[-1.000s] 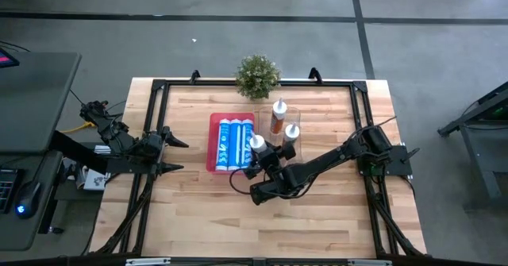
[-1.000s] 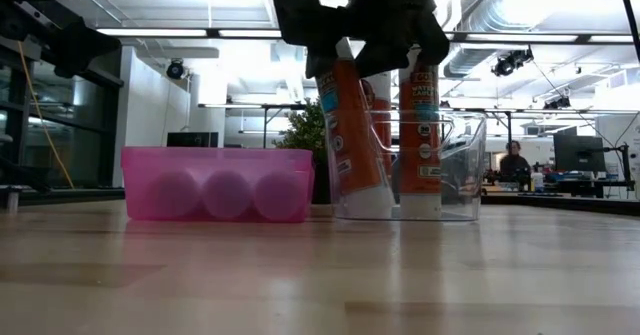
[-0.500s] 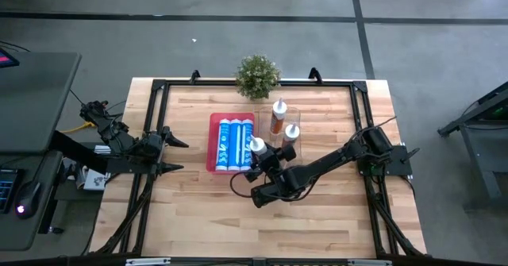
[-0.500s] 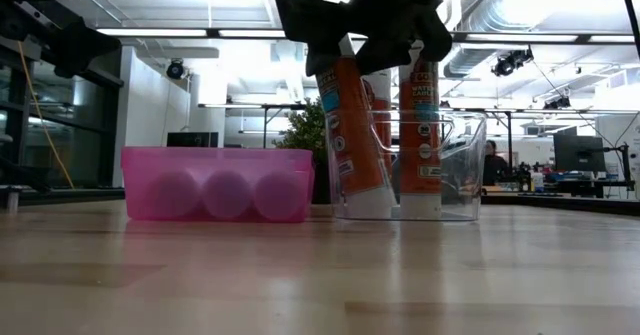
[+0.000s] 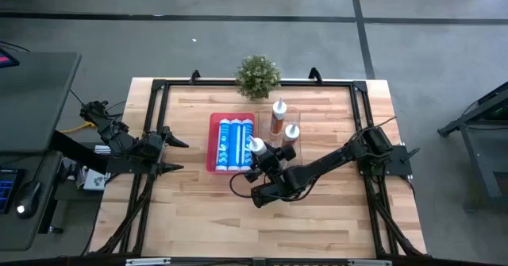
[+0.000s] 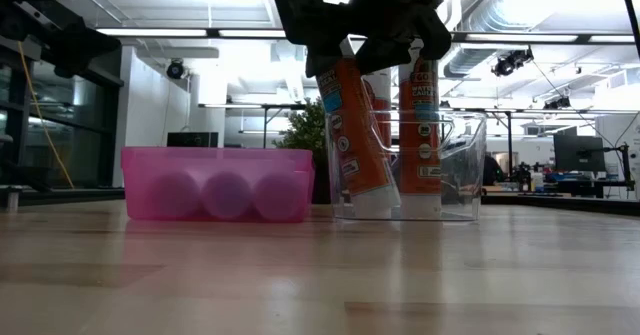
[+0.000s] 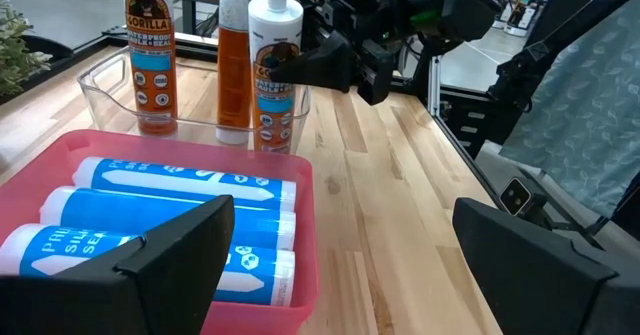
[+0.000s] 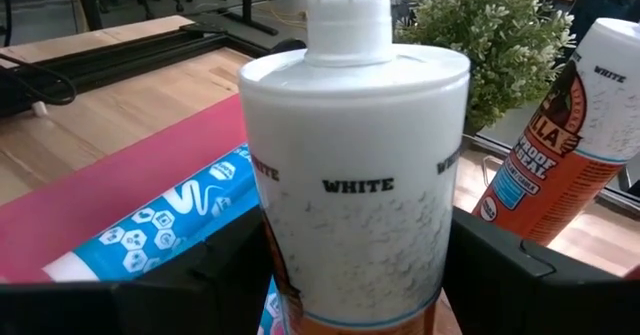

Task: Pick & place silicon tubes, Sealant and Lysol wipes
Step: Put the orange sealant into the transparent bin

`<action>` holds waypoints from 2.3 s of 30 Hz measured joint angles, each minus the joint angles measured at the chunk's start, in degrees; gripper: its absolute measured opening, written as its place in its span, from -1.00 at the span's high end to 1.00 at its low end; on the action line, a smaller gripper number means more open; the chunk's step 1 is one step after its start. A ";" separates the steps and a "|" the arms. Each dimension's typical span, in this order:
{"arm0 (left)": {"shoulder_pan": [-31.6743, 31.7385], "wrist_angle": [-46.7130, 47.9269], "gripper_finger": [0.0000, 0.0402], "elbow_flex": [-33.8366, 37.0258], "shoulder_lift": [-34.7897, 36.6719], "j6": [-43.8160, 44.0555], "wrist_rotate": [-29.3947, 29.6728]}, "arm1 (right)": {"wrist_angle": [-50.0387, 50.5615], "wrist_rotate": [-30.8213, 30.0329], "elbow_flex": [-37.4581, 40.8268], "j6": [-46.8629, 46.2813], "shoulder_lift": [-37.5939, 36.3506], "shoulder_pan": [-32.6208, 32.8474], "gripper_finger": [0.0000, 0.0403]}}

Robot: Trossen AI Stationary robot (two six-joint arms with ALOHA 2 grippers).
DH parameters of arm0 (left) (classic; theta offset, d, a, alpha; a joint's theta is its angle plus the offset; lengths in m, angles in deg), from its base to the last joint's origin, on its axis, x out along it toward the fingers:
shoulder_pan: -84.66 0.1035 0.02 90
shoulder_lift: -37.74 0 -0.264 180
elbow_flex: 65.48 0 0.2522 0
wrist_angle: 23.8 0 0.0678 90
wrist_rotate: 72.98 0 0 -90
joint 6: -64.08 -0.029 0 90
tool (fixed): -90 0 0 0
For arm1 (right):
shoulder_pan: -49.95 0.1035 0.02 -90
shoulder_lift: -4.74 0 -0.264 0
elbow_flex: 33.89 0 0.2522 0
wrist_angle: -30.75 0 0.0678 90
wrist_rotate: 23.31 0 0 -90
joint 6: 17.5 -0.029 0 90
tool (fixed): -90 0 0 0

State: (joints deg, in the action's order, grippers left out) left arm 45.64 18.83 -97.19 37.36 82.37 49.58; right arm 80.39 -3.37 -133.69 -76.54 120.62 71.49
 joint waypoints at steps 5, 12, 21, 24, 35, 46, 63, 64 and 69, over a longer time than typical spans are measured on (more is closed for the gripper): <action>0.00 0.00 -0.84 0.00 -0.02 0.02 0.00 | -0.20 0.19 0.01 1.35 -0.39 0.00 -0.20; -0.01 0.01 -0.84 0.00 -0.02 0.00 0.00 | 0.45 -2.08 0.05 2.55 -2.07 0.02 -0.20; 0.01 0.01 -0.84 0.00 0.00 0.02 -0.01 | 1.57 -2.90 0.04 2.57 -2.95 0.00 -0.20; -0.01 -0.01 -0.84 0.00 0.00 0.02 0.00 | 1.55 -2.93 0.04 2.57 -2.95 0.00 -0.20; 0.01 -0.01 -0.84 0.00 0.00 0.02 -0.02 | 0.27 -3.62 -0.05 4.14 -3.08 0.00 -0.20; 0.01 0.01 -0.84 0.00 -0.02 0.02 0.00 | 0.17 -4.92 -0.15 5.45 -4.02 0.00 -0.20; 0.01 0.01 -0.84 0.00 -0.02 0.00 -0.02 | 0.52 -3.83 -0.15 5.57 -5.01 0.00 -0.20; -0.01 0.01 -0.84 0.00 -0.02 0.00 0.00 | 0.42 -3.48 -0.15 5.57 -5.01 -0.03 -0.20; 0.01 0.01 -0.84 0.00 -0.02 0.00 0.00 | 0.35 -2.01 -0.15 5.58 -5.01 -0.15 -0.20</action>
State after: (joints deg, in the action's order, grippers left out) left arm 45.65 18.84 -97.19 37.34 82.37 49.58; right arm 80.74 -5.38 -133.85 -70.96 115.61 71.33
